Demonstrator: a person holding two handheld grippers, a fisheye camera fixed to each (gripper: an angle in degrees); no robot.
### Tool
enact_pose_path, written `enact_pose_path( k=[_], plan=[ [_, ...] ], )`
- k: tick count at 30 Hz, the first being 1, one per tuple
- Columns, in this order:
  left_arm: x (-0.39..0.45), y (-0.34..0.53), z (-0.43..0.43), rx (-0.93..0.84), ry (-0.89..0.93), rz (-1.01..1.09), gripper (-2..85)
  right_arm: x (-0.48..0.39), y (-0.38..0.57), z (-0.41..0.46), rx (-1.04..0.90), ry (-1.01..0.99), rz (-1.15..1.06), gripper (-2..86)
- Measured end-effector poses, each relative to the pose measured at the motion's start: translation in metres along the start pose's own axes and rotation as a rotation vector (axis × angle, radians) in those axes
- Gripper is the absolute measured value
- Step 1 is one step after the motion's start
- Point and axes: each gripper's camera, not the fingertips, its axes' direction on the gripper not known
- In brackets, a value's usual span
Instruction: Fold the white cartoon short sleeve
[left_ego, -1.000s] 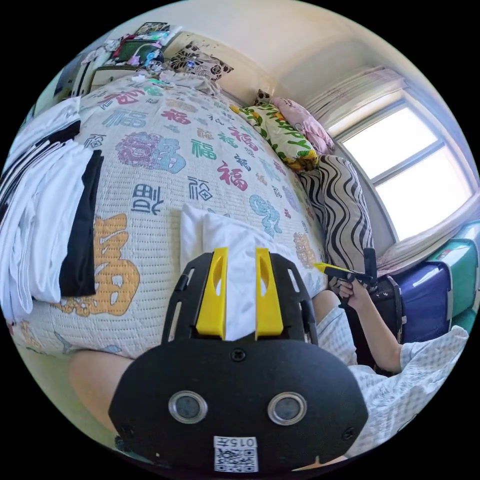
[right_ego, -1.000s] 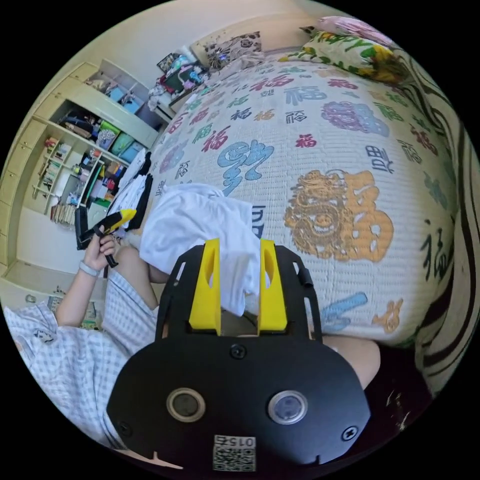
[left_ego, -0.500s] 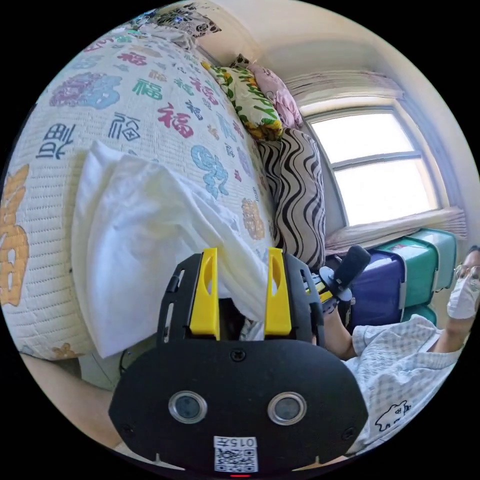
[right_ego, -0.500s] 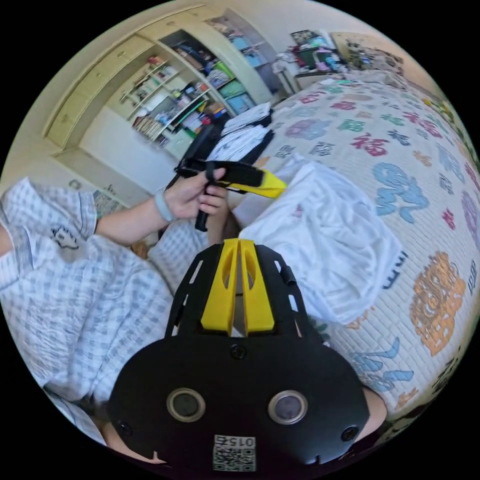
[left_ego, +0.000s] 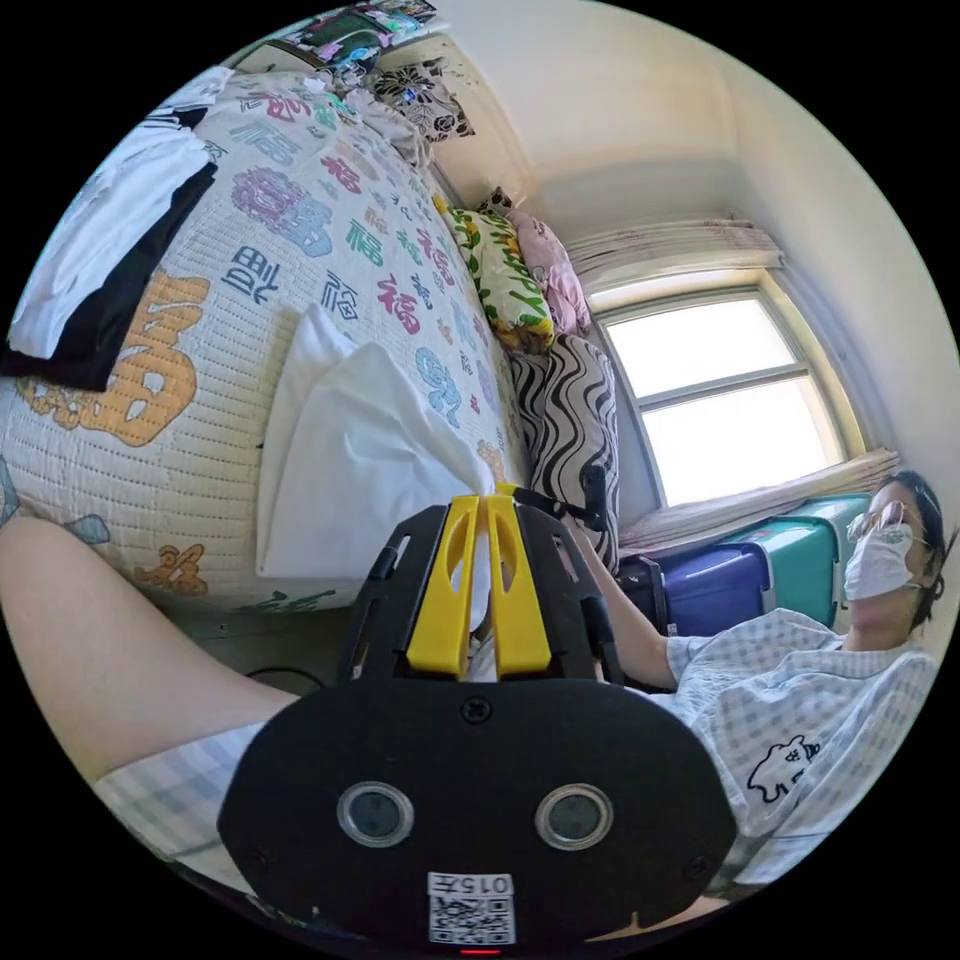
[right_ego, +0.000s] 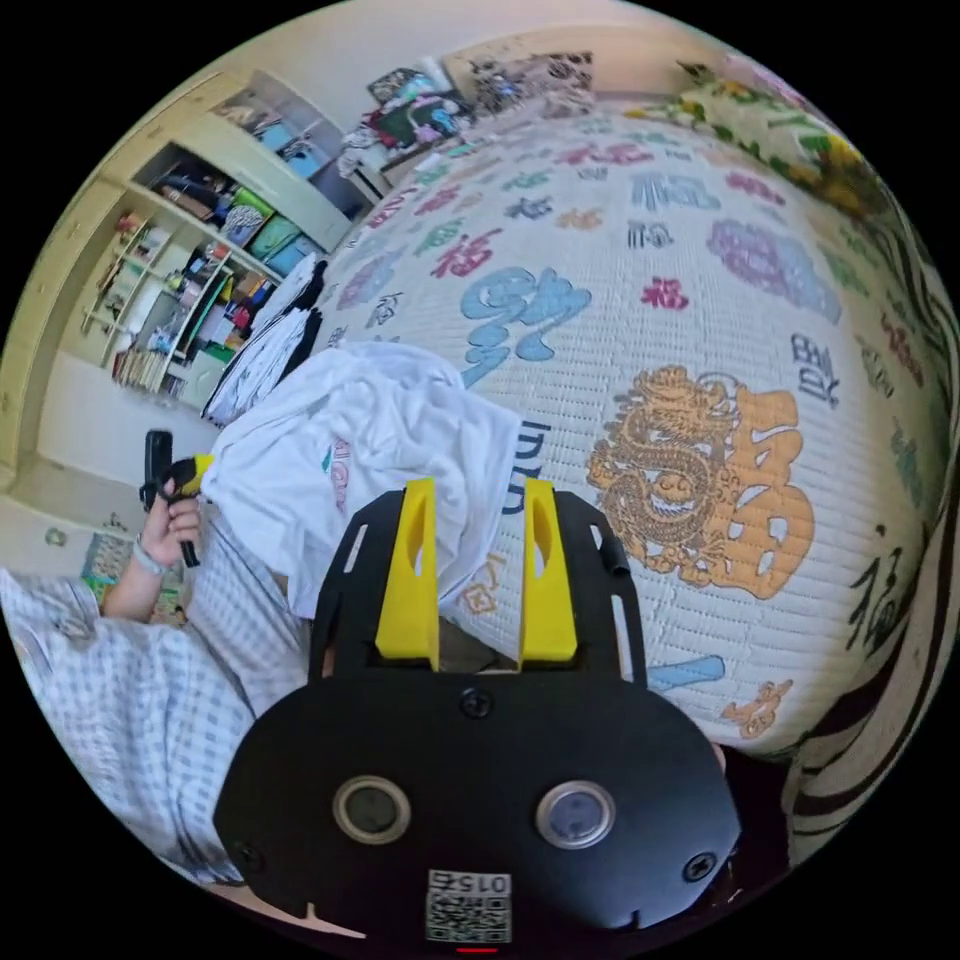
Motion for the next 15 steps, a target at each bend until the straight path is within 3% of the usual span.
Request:
enact_pose_path(
  k=[3, 5, 6, 11, 15],
  plan=[
    [-0.001, 0.001, -0.002, 0.035, -0.006, -0.009, -0.5, 0.008, -0.026, 0.033, -0.135, -0.026, 0.034, 10.4],
    [0.001, 0.0, -0.001, 0.058, 0.003, -0.008, -0.5, 0.002, -0.033, 0.039, -0.165, 0.089, 0.017, 5.8],
    [0.002, -0.002, 0.001, 0.071, 0.013, -0.002, -0.6, -0.002, -0.036, 0.036, -0.163, 0.045, -0.033, 2.1],
    [0.019, -0.007, 0.012, 0.025, 0.014, 0.062, -0.5, 0.011, -0.033, -0.007, -0.016, -0.088, 0.004, 0.4],
    [0.044, 0.004, 0.054, -0.194, 0.001, 0.161, 0.0, -0.008, -0.056, -0.045, 0.108, 0.021, -0.096, 0.5]
  ],
)
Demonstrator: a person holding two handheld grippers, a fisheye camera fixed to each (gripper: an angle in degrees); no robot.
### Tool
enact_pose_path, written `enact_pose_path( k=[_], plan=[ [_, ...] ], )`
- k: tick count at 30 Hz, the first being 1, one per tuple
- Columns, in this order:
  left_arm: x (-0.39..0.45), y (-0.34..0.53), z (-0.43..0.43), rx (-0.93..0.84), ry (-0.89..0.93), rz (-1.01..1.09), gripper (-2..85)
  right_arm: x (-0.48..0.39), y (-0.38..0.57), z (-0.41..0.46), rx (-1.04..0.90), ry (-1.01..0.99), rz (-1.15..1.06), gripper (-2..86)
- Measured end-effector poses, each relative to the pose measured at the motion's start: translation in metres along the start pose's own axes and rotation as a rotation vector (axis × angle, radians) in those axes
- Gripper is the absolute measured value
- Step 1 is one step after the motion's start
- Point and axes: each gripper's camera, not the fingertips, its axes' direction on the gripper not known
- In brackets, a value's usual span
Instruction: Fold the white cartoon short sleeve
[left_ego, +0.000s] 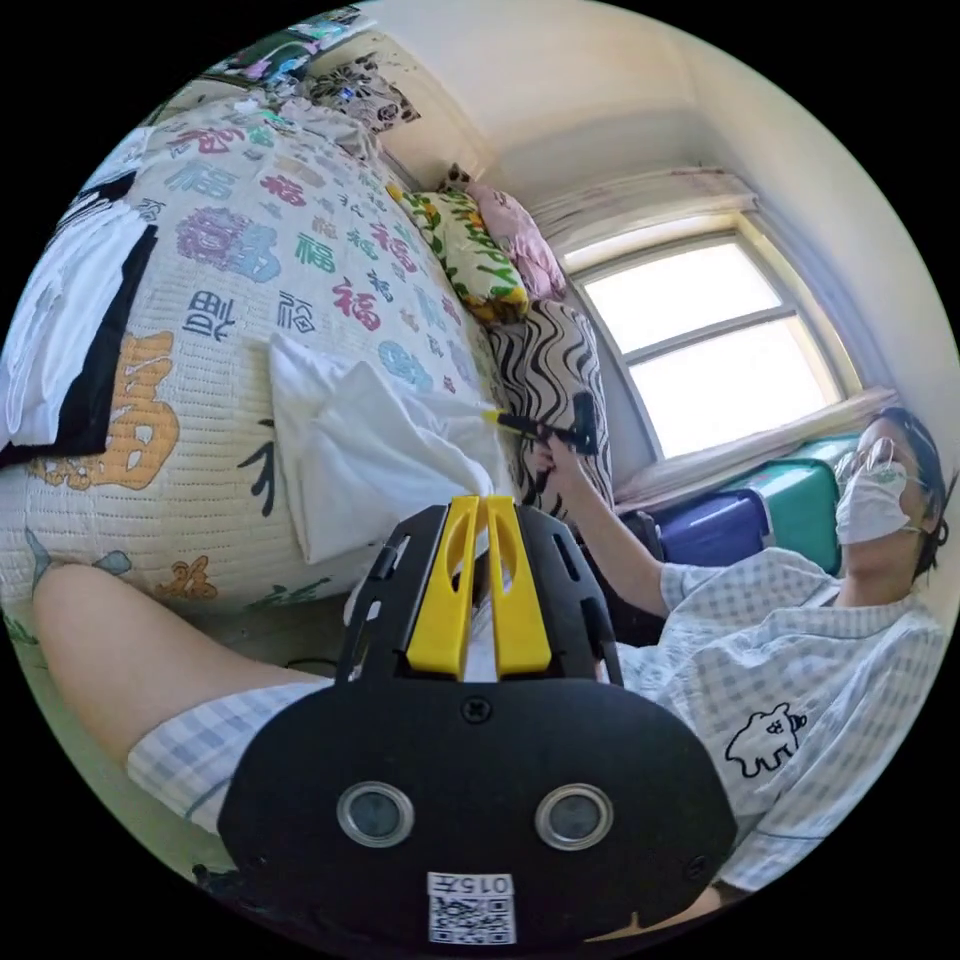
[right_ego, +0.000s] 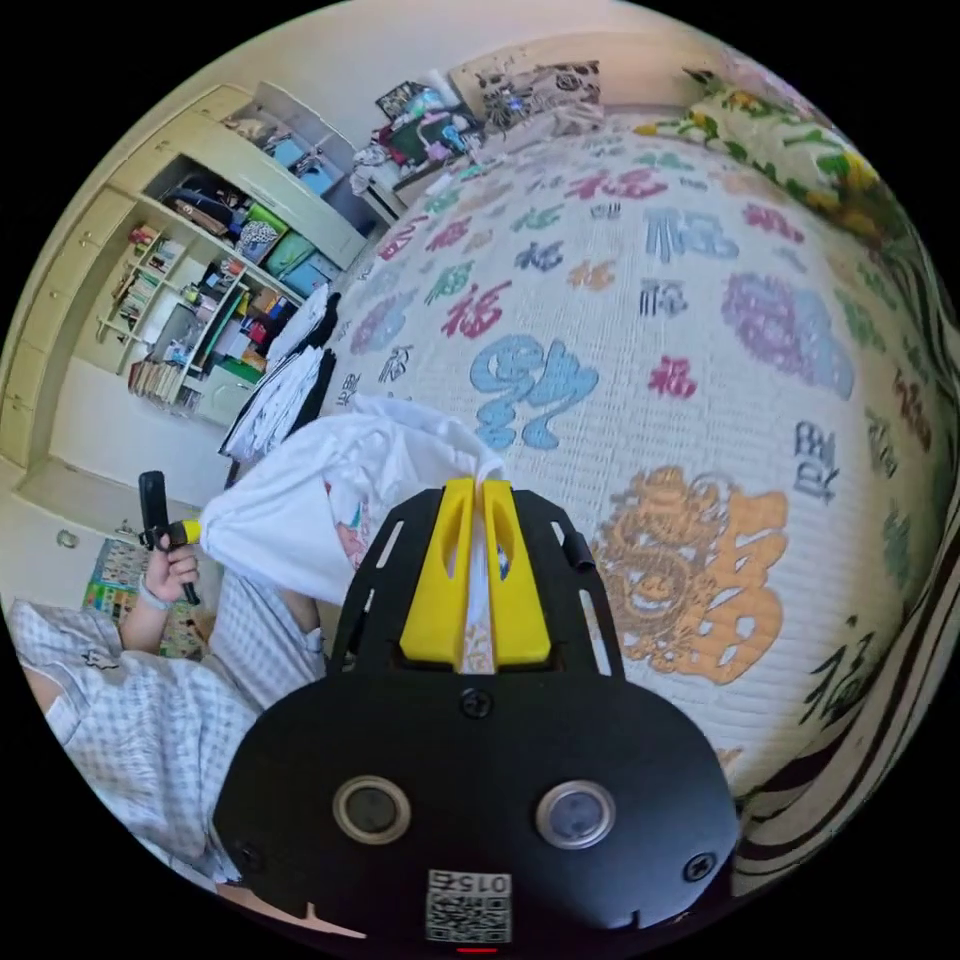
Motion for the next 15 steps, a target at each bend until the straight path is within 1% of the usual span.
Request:
enact_pose_path(
  k=[1, 2, 3, 4, 5, 7, 9, 12, 15],
  plan=[
    [0.008, 0.001, 0.022, -0.085, 0.038, 0.028, 0.3, -0.009, -0.016, -0.008, 0.038, -0.006, -0.041, 0.9],
    [0.012, 0.002, 0.034, -0.127, 0.051, 0.045, 0.5, -0.014, -0.024, -0.01, 0.052, -0.011, -0.061, 1.1],
    [0.02, 0.005, 0.06, -0.21, 0.058, 0.081, 1.0, -0.027, -0.042, -0.012, 0.063, -0.025, -0.123, 1.8],
    [0.024, 0.007, 0.083, -0.276, 0.047, 0.095, 2.3, -0.041, -0.06, -0.008, 0.037, -0.013, -0.186, 2.8],
    [0.026, 0.008, 0.091, -0.291, 0.037, 0.093, 3.0, -0.048, -0.067, -0.005, 0.014, 0.007, -0.217, 3.4],
    [0.025, 0.008, 0.099, -0.233, -0.056, 0.06, 5.9, -0.071, -0.083, 0.004, -0.021, 0.165, -0.274, 4.6],
    [0.026, 0.004, 0.088, -0.154, -0.142, 0.07, 6.3, -0.077, -0.078, 0.003, 0.001, 0.236, -0.286, 5.1],
    [0.029, -0.023, 0.078, -0.107, -0.26, 0.124, 6.8, -0.064, -0.042, 0.004, 0.049, 0.212, -0.237, 5.5],
    [0.04, -0.073, 0.1, -0.089, -0.321, 0.251, 7.8, -0.033, 0.002, 0.028, 0.019, 0.152, -0.064, 5.7]
  ],
)
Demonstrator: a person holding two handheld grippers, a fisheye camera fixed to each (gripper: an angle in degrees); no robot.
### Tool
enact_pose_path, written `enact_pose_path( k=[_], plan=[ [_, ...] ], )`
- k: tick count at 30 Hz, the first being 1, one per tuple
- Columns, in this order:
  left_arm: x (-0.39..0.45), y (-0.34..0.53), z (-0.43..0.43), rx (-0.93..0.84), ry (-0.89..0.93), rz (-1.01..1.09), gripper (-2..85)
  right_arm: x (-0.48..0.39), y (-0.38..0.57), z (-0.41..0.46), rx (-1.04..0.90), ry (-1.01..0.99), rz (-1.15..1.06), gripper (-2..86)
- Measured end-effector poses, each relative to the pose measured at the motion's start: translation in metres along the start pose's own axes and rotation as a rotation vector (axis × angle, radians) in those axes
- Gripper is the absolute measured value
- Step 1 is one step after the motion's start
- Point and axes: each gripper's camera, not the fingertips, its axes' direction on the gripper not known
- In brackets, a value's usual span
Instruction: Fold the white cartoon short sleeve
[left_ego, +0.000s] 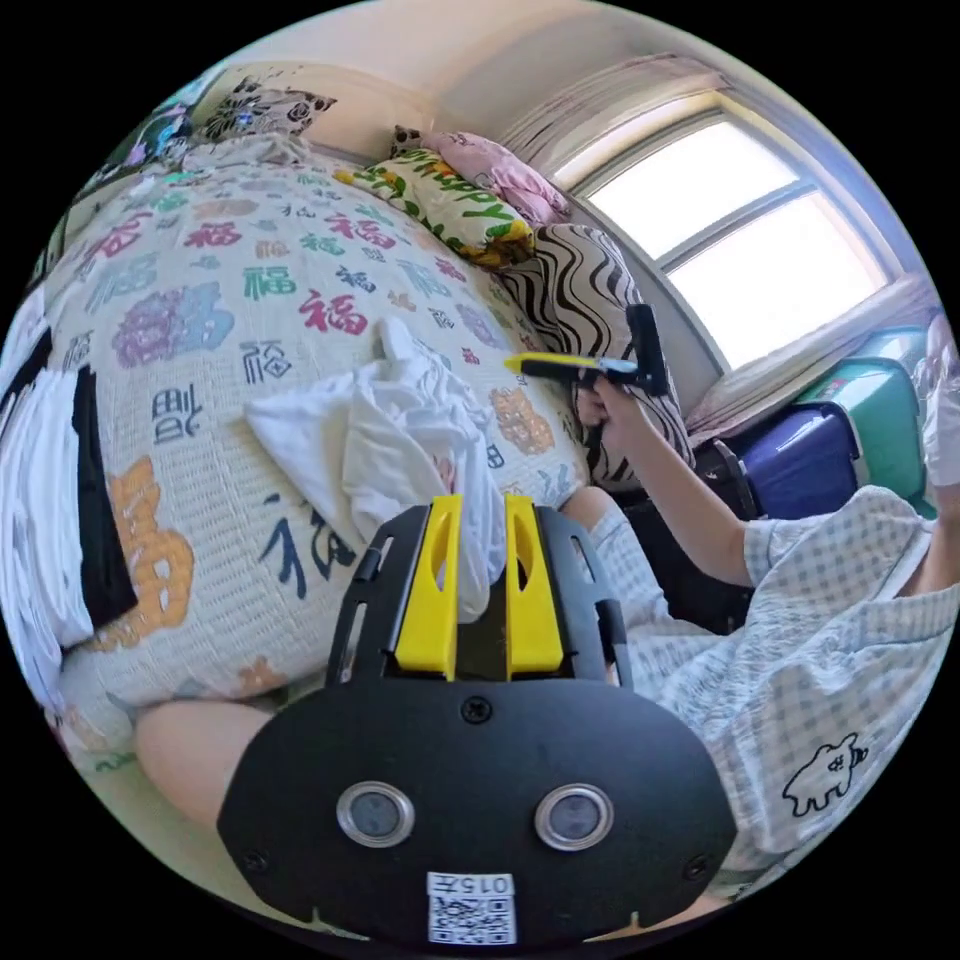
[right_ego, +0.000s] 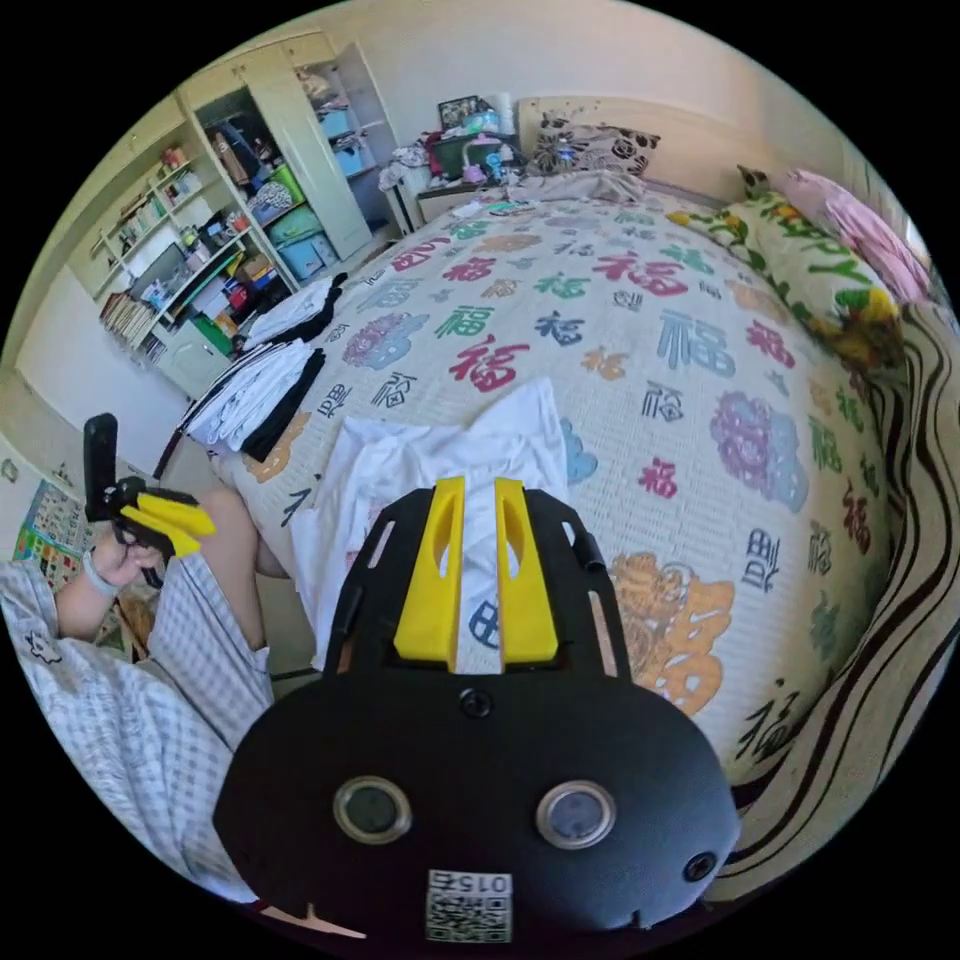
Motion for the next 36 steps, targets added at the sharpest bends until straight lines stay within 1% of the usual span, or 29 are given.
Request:
enact_pose_path(
  k=[1, 2, 4, 7, 8, 10, 12, 13, 15, 16, 17, 20, 22, 23, 25, 26, 28, 31, 35, 36],
  plan=[
    [0.006, -0.026, 0.016, -0.012, -0.036, 0.063, 8.4, 0.008, 0.018, 0.011, -0.006, -0.048, 0.082, 5.7],
    [0.009, -0.04, 0.026, -0.026, -0.048, 0.092, 8.8, 0.012, 0.026, 0.016, -0.005, -0.075, 0.12, 5.7],
    [0.022, -0.094, 0.073, -0.096, -0.049, 0.193, 9.8, 0.02, 0.055, 0.029, 0.024, -0.175, 0.247, 5.5],
    [0.041, -0.148, 0.134, -0.197, -0.077, 0.305, 10.2, 0.021, 0.079, 0.034, 0.068, -0.222, 0.315, 5.2],
    [0.046, -0.156, 0.146, -0.223, -0.082, 0.327, 10.2, 0.02, 0.082, 0.034, 0.073, -0.229, 0.32, 5.1],
    [0.062, -0.176, 0.193, -0.331, -0.098, 0.407, 9.7, 0.016, 0.089, 0.037, 0.074, -0.246, 0.317, 4.8],
    [0.067, -0.181, 0.226, -0.418, -0.13, 0.439, 8.8, 0.013, 0.094, 0.04, 0.075, -0.248, 0.317, 4.7],
    [0.066, -0.181, 0.247, -0.493, -0.172, 0.448, 8.3, 0.011, 0.096, 0.042, 0.077, -0.257, 0.323, 4.7],
    [0.06, -0.178, 0.268, -0.576, -0.209, 0.444, 6.9, 0.009, 0.1, 0.046, 0.085, -0.285, 0.338, 4.5],
    [0.058, -0.179, 0.269, -0.57, -0.22, 0.429, 4.8, 0.007, 0.103, 0.049, 0.085, -0.305, 0.346, 4.4],
    [0.057, -0.18, 0.266, -0.559, -0.214, 0.418, 3.8, 0.006, 0.104, 0.05, 0.082, -0.312, 0.349, 4.4],
    [0.056, -0.18, 0.221, -0.426, -0.204, 0.409, 0.9, -0.002, 0.11, 0.055, 0.075, -0.325, 0.36, 4.2],
    [0.053, -0.167, 0.157, -0.285, -0.19, 0.365, 0.2, -0.013, 0.113, 0.054, 0.092, -0.324, 0.355, 4.2],
    [0.052, -0.161, 0.138, -0.247, -0.19, 0.35, 0.1, -0.016, 0.113, 0.053, 0.099, -0.321, 0.352, 4.3],
    [0.048, -0.127, 0.064, -0.11, -0.219, 0.283, -0.1, -0.033, 0.11, 0.048, 0.134, -0.293, 0.322, 4.5],
    [0.046, -0.116, 0.047, -0.082, -0.229, 0.262, -0.1, -0.039, 0.108, 0.047, 0.143, -0.284, 0.309, 4.5],
    [0.037, -0.067, -0.011, -0.015, -0.279, 0.16, -0.2, -0.062, 0.098, 0.044, 0.16, -0.262, 0.239, 5.3],
    [0.023, -0.005, -0.058, 0.036, -0.298, 0.02, -0.3, -0.091, 0.078, 0.047, 0.154, -0.264, 0.152, 6.2],
    [0.011, 0.053, -0.086, 0.1, -0.267, -0.109, -0.3, -0.137, 0.041, 0.056, 0.117, -0.252, 0.029, 8.5],
    [0.009, 0.066, -0.092, 0.125, -0.251, -0.132, -0.3, -0.158, 0.026, 0.062, 0.095, -0.233, -0.034, 9.4]
  ],
)
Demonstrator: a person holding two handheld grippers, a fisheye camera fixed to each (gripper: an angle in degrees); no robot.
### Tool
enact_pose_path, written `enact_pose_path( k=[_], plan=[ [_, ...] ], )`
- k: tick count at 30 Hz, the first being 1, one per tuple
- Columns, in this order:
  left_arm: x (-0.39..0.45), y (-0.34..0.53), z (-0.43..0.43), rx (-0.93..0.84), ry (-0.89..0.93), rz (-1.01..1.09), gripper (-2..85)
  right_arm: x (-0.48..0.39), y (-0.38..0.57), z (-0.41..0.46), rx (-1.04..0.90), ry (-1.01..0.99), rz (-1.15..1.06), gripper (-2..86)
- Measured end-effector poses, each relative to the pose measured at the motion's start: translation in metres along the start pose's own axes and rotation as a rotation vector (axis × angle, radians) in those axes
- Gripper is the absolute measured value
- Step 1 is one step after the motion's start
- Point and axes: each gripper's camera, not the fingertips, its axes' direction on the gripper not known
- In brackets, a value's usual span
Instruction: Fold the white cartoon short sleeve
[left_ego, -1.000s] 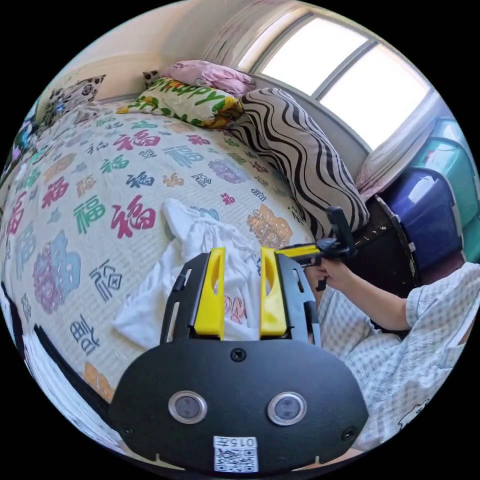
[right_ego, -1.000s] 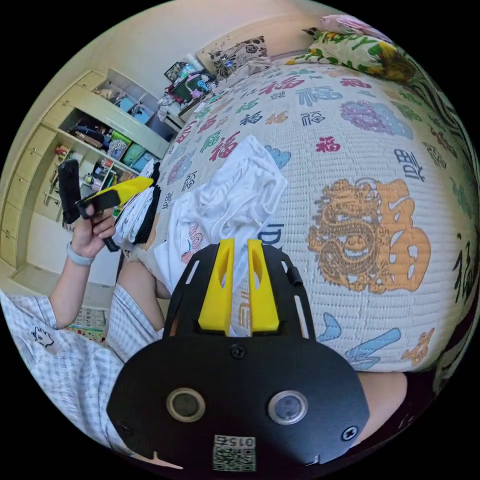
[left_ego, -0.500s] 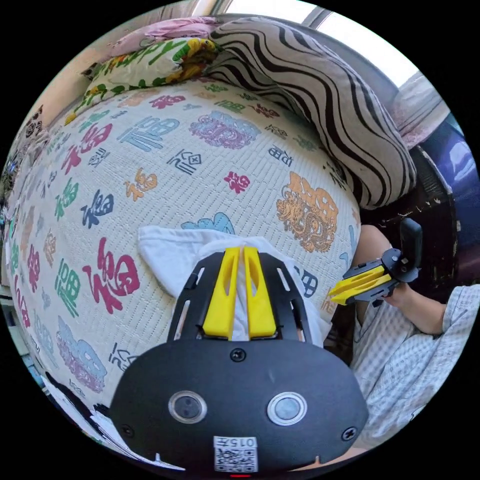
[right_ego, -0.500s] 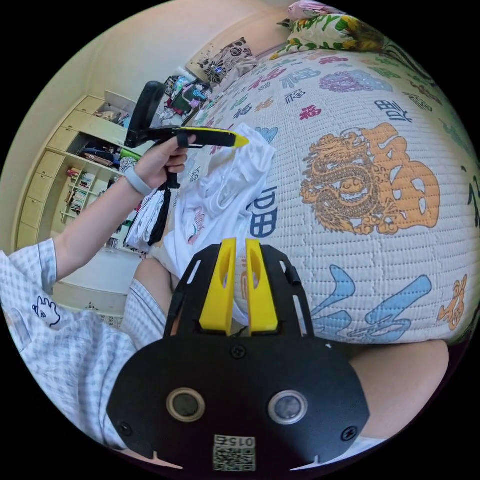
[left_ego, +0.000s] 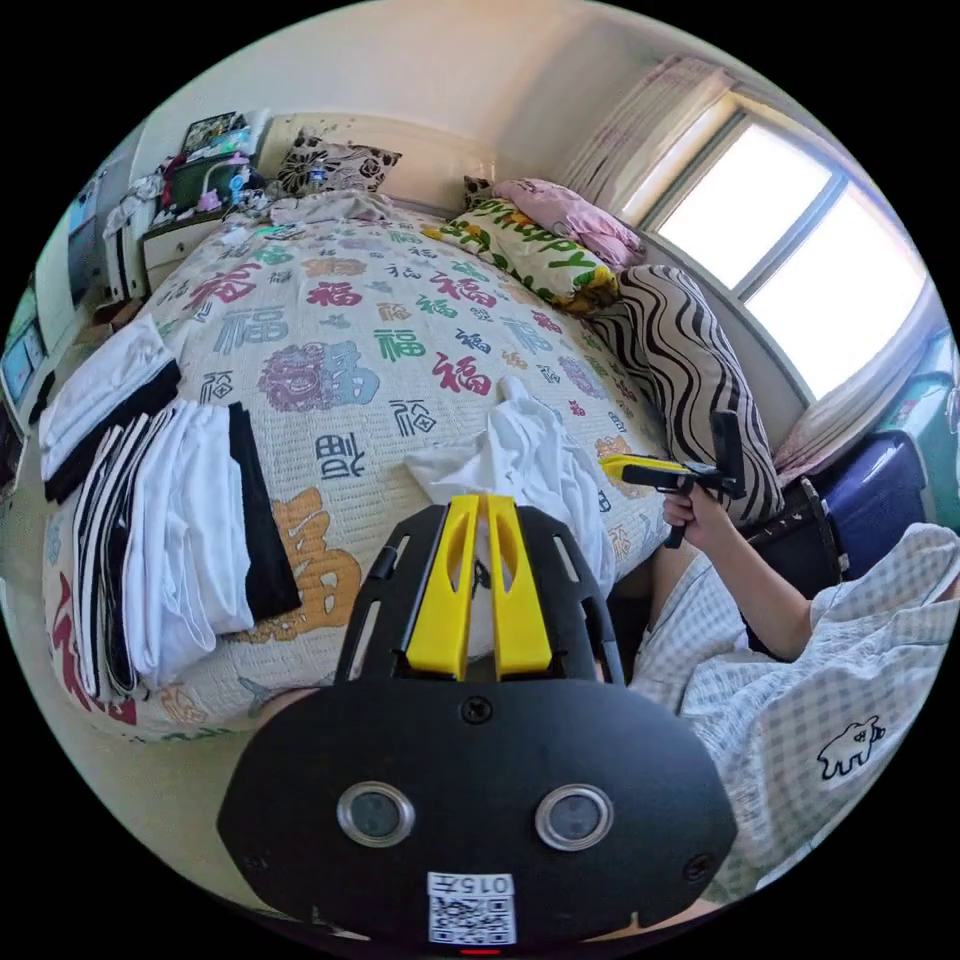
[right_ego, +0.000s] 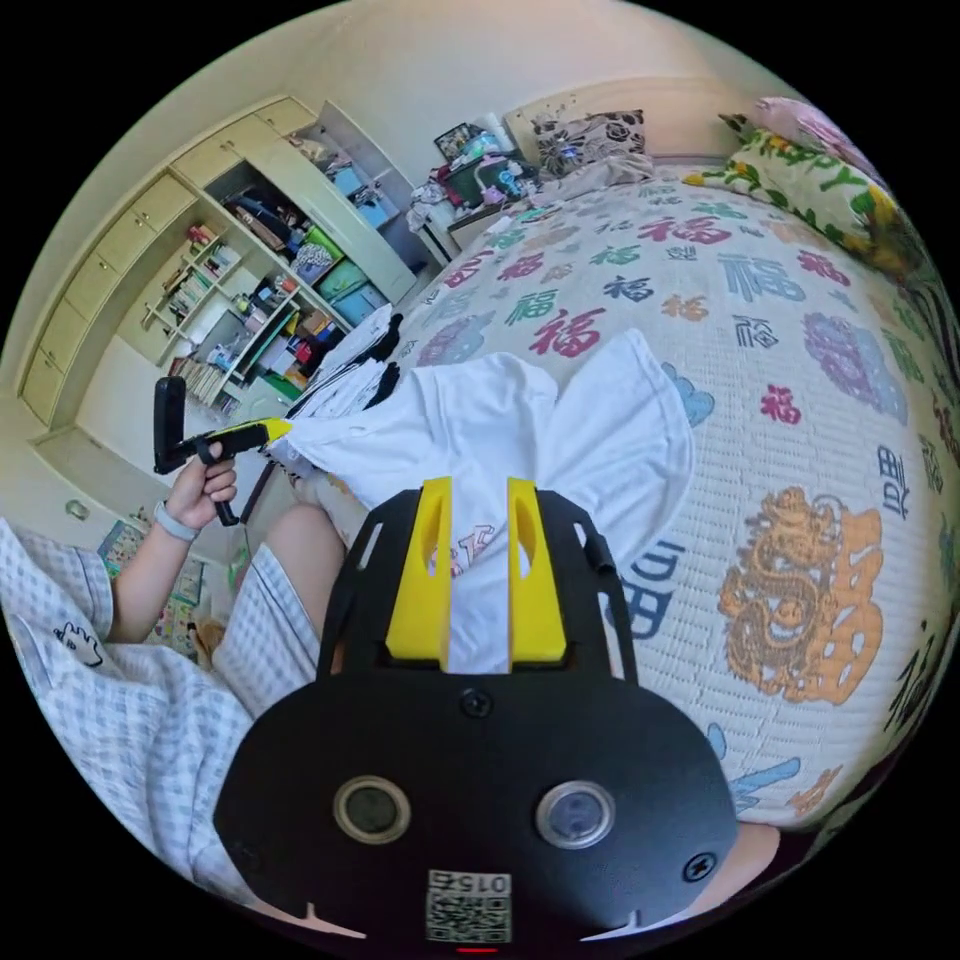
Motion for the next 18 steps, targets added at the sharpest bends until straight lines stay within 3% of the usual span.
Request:
enact_pose_path(
  k=[6, 11, 15, 18],
  plan=[
    [-0.009, 0.037, -0.028, 0.043, 0.029, -0.058, -0.4, -0.072, -0.067, 0.066, -0.158, 0.187, -0.202, 12.0],
    [-0.018, 0.054, -0.044, 0.036, 0.063, -0.061, -0.4, -0.084, -0.094, 0.107, -0.358, 0.228, -0.231, 12.0],
    [-0.027, 0.07, -0.057, 0.032, 0.09, -0.08, -0.3, -0.09, -0.081, 0.137, -0.522, 0.189, -0.215, 6.3],
    [-0.033, 0.082, -0.076, 0.084, 0.102, -0.126, -0.4, -0.103, -0.06, 0.127, -0.484, 0.261, -0.194, 2.7]
  ],
)
